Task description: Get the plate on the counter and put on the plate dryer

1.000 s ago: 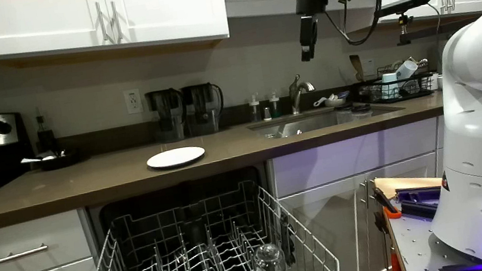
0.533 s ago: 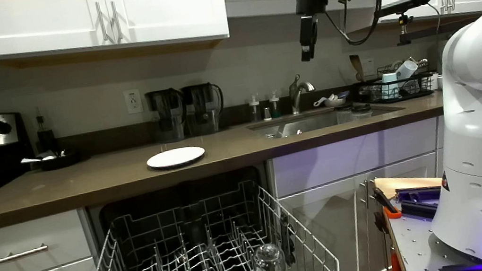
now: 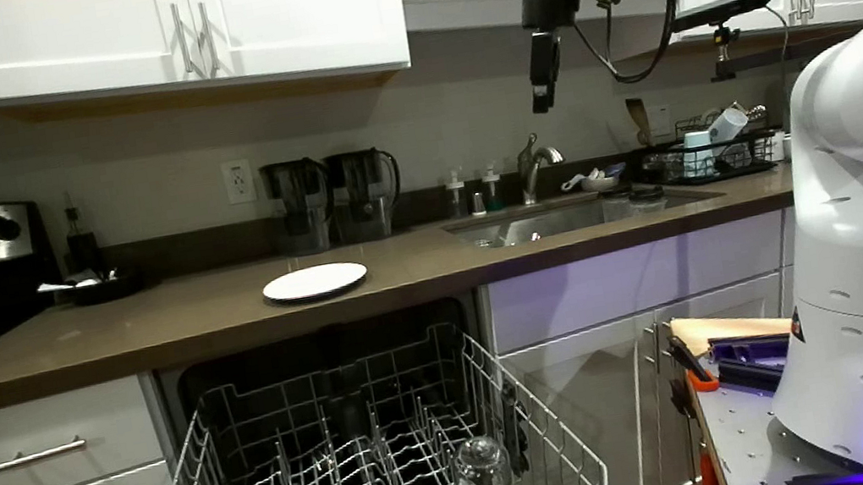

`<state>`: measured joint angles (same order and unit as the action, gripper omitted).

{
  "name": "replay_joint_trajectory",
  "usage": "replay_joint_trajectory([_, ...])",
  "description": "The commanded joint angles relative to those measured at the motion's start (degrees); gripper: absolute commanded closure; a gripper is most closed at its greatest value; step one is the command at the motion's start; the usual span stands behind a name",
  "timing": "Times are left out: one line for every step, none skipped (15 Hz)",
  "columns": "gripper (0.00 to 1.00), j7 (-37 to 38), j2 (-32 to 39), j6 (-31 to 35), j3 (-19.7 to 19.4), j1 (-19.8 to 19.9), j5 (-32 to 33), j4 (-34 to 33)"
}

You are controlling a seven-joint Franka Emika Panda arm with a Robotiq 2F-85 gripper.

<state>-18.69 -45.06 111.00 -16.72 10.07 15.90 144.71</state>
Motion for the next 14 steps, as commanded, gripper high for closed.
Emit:
replay_joint_trajectory([0.00,1.0,5.7,4.0,3.4,-2.9,0.8,-1.5])
replay_joint_trajectory([0.00,1.1,7.2,5.4,4.3,-3.5,1.0,-1.9])
replay_joint_trajectory([0.00,1.9,9.1,7.8,5.6,-3.8,1.9,-2.2])
replay_joint_trajectory([0.00,2.1,10.8,9.7,6.6,-4.1,2.5,-2.6])
replay_joint_trajectory([0.00,2.6,13.0,11.9,7.8,-4.2,3.5,-3.2])
replay_joint_trajectory([0.00,3.1,15.3,13.8,8.8,-4.2,4.4,-4.1])
replay_joint_trajectory([0.00,4.0,18.0,16.0,10.2,-4.0,5.9,-5.0])
replay_joint_trajectory([0.00,4.6,20.2,17.5,11.3,-3.8,7.4,-6.1])
replay_joint_trajectory([0.00,5.6,23.0,18.8,12.6,-3.7,9.0,-7.5])
replay_joint_trajectory([0.00,6.2,25.4,19.5,13.4,-3.8,10.2,-9.0])
replay_joint_trajectory([0.00,6.9,28.3,20.4,14.3,-4.0,11.6,-10.6])
replay_joint_trajectory([0.00,7.3,30.6,20.8,15.1,-4.2,12.8,-12.2])
replay_joint_trajectory([0.00,8.1,33.6,21.7,16.1,-4.4,14.8,-14.0])
replay_joint_trajectory([0.00,8.9,36.0,22.0,16.9,-4.4,16.9,-15.7])
